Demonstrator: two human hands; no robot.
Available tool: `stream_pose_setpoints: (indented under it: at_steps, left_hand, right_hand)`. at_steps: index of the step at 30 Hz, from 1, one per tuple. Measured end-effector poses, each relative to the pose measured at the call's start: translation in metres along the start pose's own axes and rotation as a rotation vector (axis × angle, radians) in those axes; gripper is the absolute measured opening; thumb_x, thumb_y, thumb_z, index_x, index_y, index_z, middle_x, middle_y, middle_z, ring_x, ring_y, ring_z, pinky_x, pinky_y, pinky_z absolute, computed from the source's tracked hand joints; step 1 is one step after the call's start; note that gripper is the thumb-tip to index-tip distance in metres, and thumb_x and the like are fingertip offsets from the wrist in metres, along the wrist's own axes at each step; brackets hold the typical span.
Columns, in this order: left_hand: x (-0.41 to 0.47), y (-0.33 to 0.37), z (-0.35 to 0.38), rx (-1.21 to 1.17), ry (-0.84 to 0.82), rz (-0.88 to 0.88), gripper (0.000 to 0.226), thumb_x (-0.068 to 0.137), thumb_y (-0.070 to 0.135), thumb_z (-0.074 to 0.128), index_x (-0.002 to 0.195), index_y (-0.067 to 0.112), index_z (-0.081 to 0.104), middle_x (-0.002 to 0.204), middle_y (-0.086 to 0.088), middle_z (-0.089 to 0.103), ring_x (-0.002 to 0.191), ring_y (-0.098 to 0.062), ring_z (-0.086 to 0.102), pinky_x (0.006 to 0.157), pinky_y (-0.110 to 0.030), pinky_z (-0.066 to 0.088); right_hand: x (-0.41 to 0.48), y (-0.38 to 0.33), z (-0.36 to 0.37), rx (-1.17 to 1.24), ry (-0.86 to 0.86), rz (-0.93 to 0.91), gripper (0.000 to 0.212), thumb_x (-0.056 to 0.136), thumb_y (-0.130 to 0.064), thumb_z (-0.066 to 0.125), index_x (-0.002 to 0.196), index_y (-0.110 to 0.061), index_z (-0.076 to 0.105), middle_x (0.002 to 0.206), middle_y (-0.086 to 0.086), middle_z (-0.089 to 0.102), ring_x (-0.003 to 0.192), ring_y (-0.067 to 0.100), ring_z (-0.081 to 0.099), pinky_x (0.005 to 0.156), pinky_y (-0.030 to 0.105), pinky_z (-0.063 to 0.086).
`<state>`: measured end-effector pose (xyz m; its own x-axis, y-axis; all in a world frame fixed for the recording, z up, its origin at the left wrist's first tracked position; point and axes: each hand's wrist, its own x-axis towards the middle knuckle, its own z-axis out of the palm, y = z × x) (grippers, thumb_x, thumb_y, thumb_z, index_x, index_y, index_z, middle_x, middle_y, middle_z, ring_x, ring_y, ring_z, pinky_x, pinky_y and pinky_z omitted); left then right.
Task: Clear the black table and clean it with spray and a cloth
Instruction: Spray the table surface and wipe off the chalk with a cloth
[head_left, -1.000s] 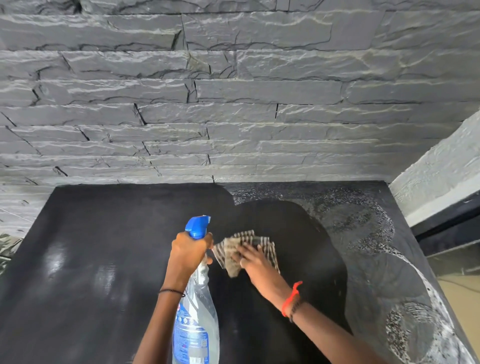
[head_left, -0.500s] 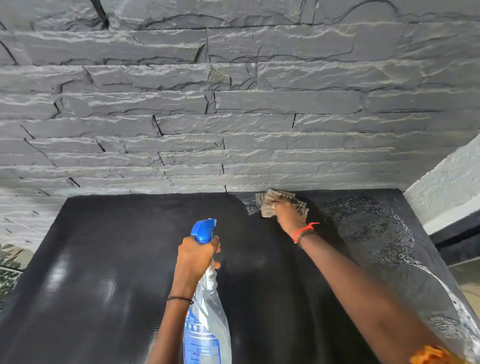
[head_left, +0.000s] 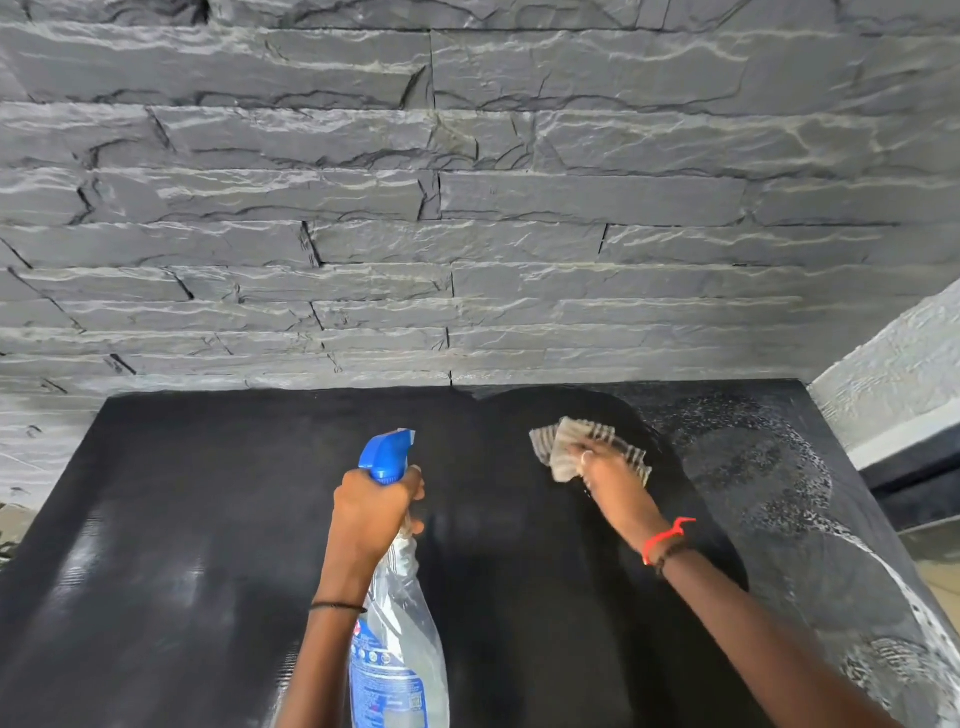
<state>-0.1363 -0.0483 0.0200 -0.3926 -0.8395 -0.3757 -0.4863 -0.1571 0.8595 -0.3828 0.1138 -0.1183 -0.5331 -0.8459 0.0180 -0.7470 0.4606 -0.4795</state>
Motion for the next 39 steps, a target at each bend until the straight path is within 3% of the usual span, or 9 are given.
stream_pose_setpoints:
  at_steps: [4, 8, 9, 12, 15, 22, 27, 33, 39]
  left_hand:
    - [-0.003, -0.007, -0.006, 0.001, 0.010, -0.014, 0.014, 0.084, 0.012, 0.063, 0.075, 0.001, 0.066, 0.067, -0.004, 0.065, 0.043, -0.014, 0.060, 0.048, -0.027, 0.053]
    - [-0.006, -0.012, -0.015, 0.012, 0.026, -0.033, 0.015, 0.083, 0.013, 0.063, 0.073, 0.003, 0.066, 0.069, -0.007, 0.067, 0.042, -0.018, 0.062, 0.055, -0.031, 0.054]
    - [-0.006, -0.012, -0.017, 0.019, 0.029, -0.036, 0.016, 0.083, 0.013, 0.063, 0.071, 0.002, 0.066, 0.070, -0.008, 0.067, 0.041, -0.019, 0.062, 0.055, -0.031, 0.053]
    - [-0.006, -0.013, -0.023, 0.025, 0.047, -0.045, 0.016, 0.082, 0.013, 0.064, 0.071, 0.002, 0.066, 0.071, -0.009, 0.067, 0.041, -0.020, 0.062, 0.054, -0.030, 0.051]
    - [-0.007, -0.016, -0.029, 0.038, 0.065, -0.048, 0.016, 0.082, 0.014, 0.064, 0.074, 0.000, 0.066, 0.071, -0.008, 0.067, 0.041, -0.021, 0.062, 0.052, -0.028, 0.049]
    - [-0.013, -0.022, -0.038, 0.074, 0.075, -0.062, 0.018, 0.081, 0.013, 0.063, 0.073, -0.002, 0.066, 0.060, -0.010, 0.063, 0.043, -0.022, 0.065, 0.054, -0.026, 0.047]
    - [-0.019, -0.026, -0.034, 0.055, 0.054, -0.054, 0.016, 0.082, 0.013, 0.063, 0.075, -0.002, 0.066, 0.063, -0.009, 0.063, 0.044, -0.022, 0.064, 0.052, -0.025, 0.046]
    - [-0.030, -0.026, -0.027, 0.047, 0.030, -0.049, 0.017, 0.081, 0.013, 0.063, 0.073, -0.002, 0.066, 0.057, -0.008, 0.060, 0.041, -0.022, 0.063, 0.050, -0.026, 0.046]
    - [-0.040, -0.016, -0.009, 0.088, -0.033, -0.019, 0.017, 0.082, 0.015, 0.062, 0.074, 0.000, 0.066, 0.052, -0.003, 0.058, 0.043, -0.021, 0.064, 0.048, -0.022, 0.043]
  right_hand:
    - [0.050, -0.028, 0.011, -0.136, 0.015, 0.153, 0.038, 0.088, 0.002, 0.045, 0.123, -0.003, 0.058, 0.133, 0.020, 0.051, 0.124, 0.034, 0.047, 0.105, 0.042, 0.038]
    - [0.086, -0.115, 0.044, -0.171, -0.148, -0.171, 0.036, 0.089, 0.009, 0.034, 0.109, -0.003, 0.060, 0.112, 0.007, 0.063, 0.098, 0.030, 0.053, 0.084, 0.015, 0.045]
    - [0.094, -0.130, 0.057, -0.145, -0.143, -0.283, 0.036, 0.090, 0.008, 0.031, 0.106, -0.005, 0.059, 0.109, 0.006, 0.064, 0.094, 0.030, 0.051, 0.082, 0.020, 0.047]
    - [0.110, -0.169, 0.071, -0.252, -0.207, -0.195, 0.033, 0.095, -0.001, 0.034, 0.115, -0.005, 0.059, 0.128, 0.014, 0.054, 0.119, 0.034, 0.044, 0.098, 0.049, 0.040]
    - [0.125, -0.179, 0.072, -0.198, -0.215, -0.133, 0.035, 0.093, 0.001, 0.034, 0.118, -0.002, 0.058, 0.132, 0.017, 0.050, 0.123, 0.036, 0.042, 0.101, 0.053, 0.036]
    - [0.130, -0.108, 0.054, -0.206, -0.114, -0.102, 0.044, 0.080, 0.003, 0.043, 0.116, -0.007, 0.064, 0.126, 0.012, 0.060, 0.116, 0.028, 0.055, 0.100, 0.037, 0.044]
    - [0.110, -0.029, 0.020, -0.216, -0.087, 0.084, 0.042, 0.075, 0.007, 0.043, 0.107, -0.006, 0.068, 0.109, 0.015, 0.068, 0.105, 0.030, 0.062, 0.092, 0.039, 0.048]
    - [0.050, 0.043, -0.046, -0.175, 0.117, 0.353, 0.040, 0.082, 0.009, 0.049, 0.120, 0.006, 0.059, 0.129, 0.024, 0.054, 0.124, 0.031, 0.051, 0.110, 0.030, 0.029]
    - [0.040, 0.022, -0.017, -0.170, 0.014, 0.361, 0.035, 0.087, 0.001, 0.041, 0.112, 0.002, 0.064, 0.118, 0.023, 0.062, 0.112, 0.032, 0.058, 0.100, 0.039, 0.043]
